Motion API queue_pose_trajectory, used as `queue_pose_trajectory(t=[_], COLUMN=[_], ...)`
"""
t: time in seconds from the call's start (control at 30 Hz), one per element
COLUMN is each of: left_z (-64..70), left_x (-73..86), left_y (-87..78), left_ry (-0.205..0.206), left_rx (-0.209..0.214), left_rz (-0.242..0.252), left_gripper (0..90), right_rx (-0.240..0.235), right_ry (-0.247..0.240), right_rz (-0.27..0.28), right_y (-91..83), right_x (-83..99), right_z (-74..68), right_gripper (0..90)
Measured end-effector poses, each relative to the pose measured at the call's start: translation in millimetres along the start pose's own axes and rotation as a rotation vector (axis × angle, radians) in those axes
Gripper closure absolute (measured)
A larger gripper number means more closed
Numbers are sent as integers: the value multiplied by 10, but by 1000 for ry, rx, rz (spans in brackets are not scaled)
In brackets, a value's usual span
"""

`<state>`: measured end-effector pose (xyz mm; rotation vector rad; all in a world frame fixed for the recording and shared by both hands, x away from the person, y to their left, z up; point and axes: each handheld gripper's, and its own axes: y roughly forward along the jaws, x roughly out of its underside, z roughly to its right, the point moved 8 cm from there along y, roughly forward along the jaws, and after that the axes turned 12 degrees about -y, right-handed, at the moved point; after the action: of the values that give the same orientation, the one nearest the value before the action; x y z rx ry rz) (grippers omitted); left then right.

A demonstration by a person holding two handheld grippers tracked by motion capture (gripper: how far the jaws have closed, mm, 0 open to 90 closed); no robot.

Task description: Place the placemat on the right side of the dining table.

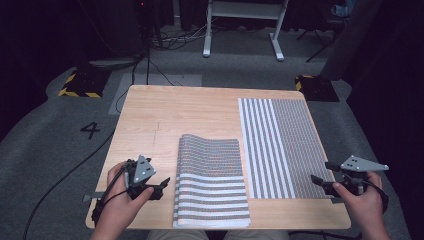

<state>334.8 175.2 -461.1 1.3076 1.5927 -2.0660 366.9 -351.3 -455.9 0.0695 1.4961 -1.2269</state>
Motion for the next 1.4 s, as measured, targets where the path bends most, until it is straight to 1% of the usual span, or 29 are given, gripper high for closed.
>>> queue_pose_trajectory(t=[0.07,0.13,0.2,0.23,0.27,0.33,0.37,0.4,0.43,0.47,0.53,0.57,0.6,0.67,0.7,0.73,0.77,0.8,0.83,0.87,0.93,0.97,1.03,1.13,1.17,1.23,1.3,1.33,1.4], left_z=[-67,-128,-166,-178,-179,-168,-161,-148,-143,-139,-159,-171,-185,-184,-191,-199,-209,-224,-234,-237,-272,-291,-315,-324,-325,-329,-337,-343,-362], left_x=[80,172,283,339,389,474,502,517,527,536,557,556,558,623,682,754,805,869,905,927,954,970,997,1029,1036,1066,1071,1065,1059], left_y=[-21,-26,-19,-15,-8,3,6,9,15,27,25,13,8,30,49,69,80,104,120,140,162,168,186,230,243,282,312,328,344], left_ry=[-16,-22,-16,-2,12,10,5,-6,-36,-56,-13,-11,-45,-100,-103,-101,-100,-97,-112,-132,-167,-174,-169,-187,-197,-194,-197,-206,-223], left_rx=[-10,-13,-11,-9,5,23,26,43,52,60,25,14,8,29,32,29,21,25,31,55,63,51,38,42,40,34,34,32,17], left_rz=[-10,-37,-86,-109,-125,-136,-124,-111,-78,-71,-86,-77,-45,-26,-39,-63,-78,-84,-83,-74,-57,-56,-65,-78,-79,-92,-77,-58,-40], left_gripper=[167,165,166,168,168,168,168,167,167,166,168,164,165,164,164,164,164,164,164,164,164,165,165,163,163,163,148,149,144], right_rx=[-24,-41,-60,-64,-61,-50,-43,-30,-21,-13,2,9,8,2,-5,-13,-17,-14,-18,-30,-24,-23,-31,-25,-19,-12,3,12,10], right_ry=[30,59,65,64,56,43,50,55,58,67,67,55,44,12,-6,-11,-13,-12,-15,-21,-4,4,-1,15,19,29,31,24,15], right_rz=[5,10,-11,-12,-5,2,19,38,48,62,75,77,70,45,42,38,35,33,16,6,10,9,1,-21,-21,-17,-7,-1,-23], right_y=[-4,-2,14,19,24,23,13,3,-4,-6,17,40,62,125,154,174,192,207,237,252,277,289,312,350,364,390,427,448,479], right_x=[15,33,85,99,117,154,172,188,207,238,294,325,352,423,453,478,506,526,563,591,627,653,699,773,789,810,816,819,833], right_z=[-22,-39,-52,-57,-56,-53,-61,-61,-62,-72,-81,-88,-102,-151,-184,-210,-227,-231,-243,-252,-254,-259,-269,-271,-267,-270,-271,-270,-276], right_gripper=[236,227,222,218,213,208,208,208,208,208,209,210,212,218,226,230,235,231,230,239,231,228,242,242,242,242,240,239,236])
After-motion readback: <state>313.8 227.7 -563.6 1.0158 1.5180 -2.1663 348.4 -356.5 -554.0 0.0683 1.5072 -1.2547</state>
